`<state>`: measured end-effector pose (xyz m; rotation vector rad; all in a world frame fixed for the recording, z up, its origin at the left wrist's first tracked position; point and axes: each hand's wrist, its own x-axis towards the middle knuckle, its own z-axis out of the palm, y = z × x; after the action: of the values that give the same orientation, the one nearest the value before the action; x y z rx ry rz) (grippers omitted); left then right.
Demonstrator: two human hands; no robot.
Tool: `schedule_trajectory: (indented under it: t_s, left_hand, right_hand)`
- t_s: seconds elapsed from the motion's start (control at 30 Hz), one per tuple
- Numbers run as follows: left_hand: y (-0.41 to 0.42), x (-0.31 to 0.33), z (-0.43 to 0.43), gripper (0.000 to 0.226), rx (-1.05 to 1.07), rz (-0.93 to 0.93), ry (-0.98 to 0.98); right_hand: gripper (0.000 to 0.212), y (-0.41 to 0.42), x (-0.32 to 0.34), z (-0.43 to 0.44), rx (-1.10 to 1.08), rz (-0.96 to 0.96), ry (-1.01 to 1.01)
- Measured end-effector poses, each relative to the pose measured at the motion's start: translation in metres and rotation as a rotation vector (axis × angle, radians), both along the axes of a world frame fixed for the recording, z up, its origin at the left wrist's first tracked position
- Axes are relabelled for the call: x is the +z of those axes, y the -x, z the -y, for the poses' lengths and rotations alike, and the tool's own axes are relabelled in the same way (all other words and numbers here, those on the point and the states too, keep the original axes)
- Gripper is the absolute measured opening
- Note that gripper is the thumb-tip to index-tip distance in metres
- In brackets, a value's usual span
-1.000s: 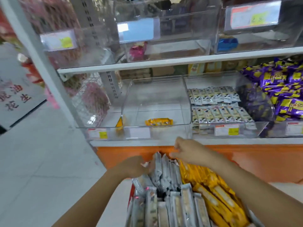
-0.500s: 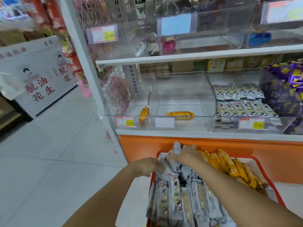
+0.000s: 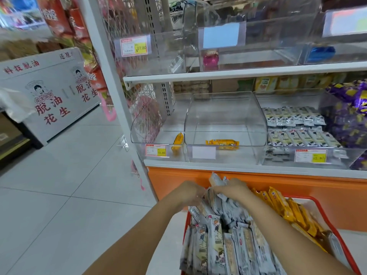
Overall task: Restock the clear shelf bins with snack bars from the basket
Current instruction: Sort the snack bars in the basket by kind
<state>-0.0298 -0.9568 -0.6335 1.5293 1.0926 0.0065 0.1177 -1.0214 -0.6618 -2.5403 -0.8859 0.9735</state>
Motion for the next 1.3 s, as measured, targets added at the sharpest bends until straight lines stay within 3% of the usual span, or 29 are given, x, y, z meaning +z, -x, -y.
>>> schedule_trajectory:
  t_s: [0.17,0.27,0.37,0.53,0.63,0.8,1.1,1.2,1.3]
  left_hand:
    - [-0.014,0.011,0.009,0.038,0.06,0.205,0.173]
    - [-0.026,0.021,0.016,0.046,0.152,0.361,0.299]
    - [-0.032,0.037,0.021,0.023,0.135,0.518,0.433]
    - [-0.041,0.059,0.026,0.039,0.084,0.741,0.6]
    - [-0.055,0.064,0.032,0.039,0.064,0.774,0.629]
    - [-0.087,0.065,0.047,0.032,0.036,0.778,0.648]
    - [-0.149,0.071,0.065,0.041,0.049,0.786,0.691]
    - [-0.162,0.074,0.062,0.042,0.026,0.784,0.66]
    - [-0.172,0.074,0.056,0.047,-0.025,0.814,0.672]
  right_hand:
    - [0.05,0.007,0.025,0.028,0.025,-0.089,-0.227]
    - [0.064,0.019,0.04,0.053,0.071,0.036,-0.41]
    - [0.082,0.027,0.07,0.082,0.144,-0.014,-0.567]
    - [0.052,-0.005,0.081,0.107,0.101,-0.241,-0.775]
    - [0.051,-0.023,0.084,0.115,0.065,-0.215,-0.862]
    - [0.031,-0.056,0.094,0.12,-0.127,-0.052,-1.008]
    - [0.017,-0.094,0.096,0.124,-0.206,0.11,-1.048]
    - [0.019,-0.105,0.095,0.126,-0.199,0.107,-1.038]
    - [0.041,-0.111,0.098,0.125,-0.184,0.075,-0.974]
